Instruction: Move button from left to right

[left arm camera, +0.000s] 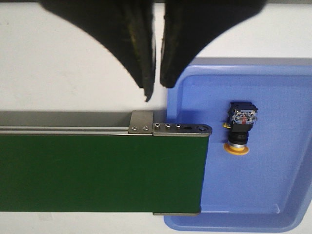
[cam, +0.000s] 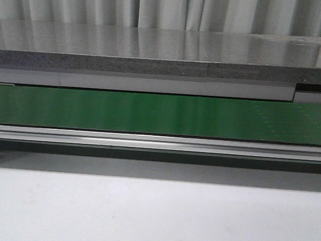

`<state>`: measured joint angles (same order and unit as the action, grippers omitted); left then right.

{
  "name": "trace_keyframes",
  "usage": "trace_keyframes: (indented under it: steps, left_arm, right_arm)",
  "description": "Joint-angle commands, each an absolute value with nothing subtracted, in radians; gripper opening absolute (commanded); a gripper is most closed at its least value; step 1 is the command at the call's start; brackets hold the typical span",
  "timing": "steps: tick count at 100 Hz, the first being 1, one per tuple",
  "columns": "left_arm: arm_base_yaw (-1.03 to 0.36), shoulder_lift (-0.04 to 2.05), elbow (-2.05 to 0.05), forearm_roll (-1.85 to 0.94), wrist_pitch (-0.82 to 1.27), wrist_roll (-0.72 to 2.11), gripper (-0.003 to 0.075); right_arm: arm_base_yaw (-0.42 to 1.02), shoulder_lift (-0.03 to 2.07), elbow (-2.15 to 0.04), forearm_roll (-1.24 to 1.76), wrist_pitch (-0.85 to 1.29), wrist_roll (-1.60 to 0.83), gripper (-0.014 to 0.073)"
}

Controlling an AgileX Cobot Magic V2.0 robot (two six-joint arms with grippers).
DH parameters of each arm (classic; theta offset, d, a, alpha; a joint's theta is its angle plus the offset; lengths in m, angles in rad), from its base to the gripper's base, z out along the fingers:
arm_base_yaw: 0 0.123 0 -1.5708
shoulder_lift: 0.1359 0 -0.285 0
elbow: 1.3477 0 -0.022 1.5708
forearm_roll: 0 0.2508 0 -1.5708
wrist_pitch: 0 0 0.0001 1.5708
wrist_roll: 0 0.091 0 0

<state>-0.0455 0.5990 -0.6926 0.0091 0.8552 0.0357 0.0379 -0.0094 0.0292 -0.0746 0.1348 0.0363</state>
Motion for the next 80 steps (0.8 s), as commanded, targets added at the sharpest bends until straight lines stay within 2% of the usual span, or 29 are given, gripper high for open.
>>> trace_keyframes:
  steps: [1, 11, 18, 25, 37, 44, 49, 80]
  left_arm:
    - [-0.053, 0.620, -0.729, 0.000, 0.803, 0.023, 0.0005]
    - [-0.053, 0.622, -0.729, 0.000, 0.799, 0.023, 0.0015]
    - [-0.053, 0.622, -0.729, 0.000, 0.801, 0.023, 0.0076]
    - [-0.053, 0.622, -0.729, 0.000, 0.801, 0.023, 0.0202]
    - [-0.053, 0.622, -0.729, 0.025, 0.799, 0.023, 0.0505]
    - [-0.053, 0.622, -0.729, 0.031, 0.792, 0.023, 0.0601]
    - [-0.053, 0.622, -0.729, 0.029, 0.789, 0.023, 0.0615]
    - [-0.049, 0.721, -0.806, 0.121, 0.830, -0.077, 0.0590]
  right_arm:
    - [0.037, -0.026, 0.030, -0.087, 0.048, 0.026, -0.0068]
    - [0.037, -0.026, 0.030, -0.087, 0.048, 0.026, -0.0068]
    - [0.037, -0.026, 0.030, -0.087, 0.048, 0.026, -0.0068]
    - [0.037, -0.026, 0.030, -0.087, 0.048, 0.026, -0.0068]
    - [0.037, -0.026, 0.030, -0.087, 0.048, 0.026, -0.0068]
    - [0.037, -0.026, 0.030, -0.087, 0.048, 0.026, -0.0068]
    - [0.037, -0.026, 0.030, -0.087, 0.048, 0.026, -0.0068]
    - [0.037, -0.026, 0.030, -0.087, 0.048, 0.026, -0.0068]
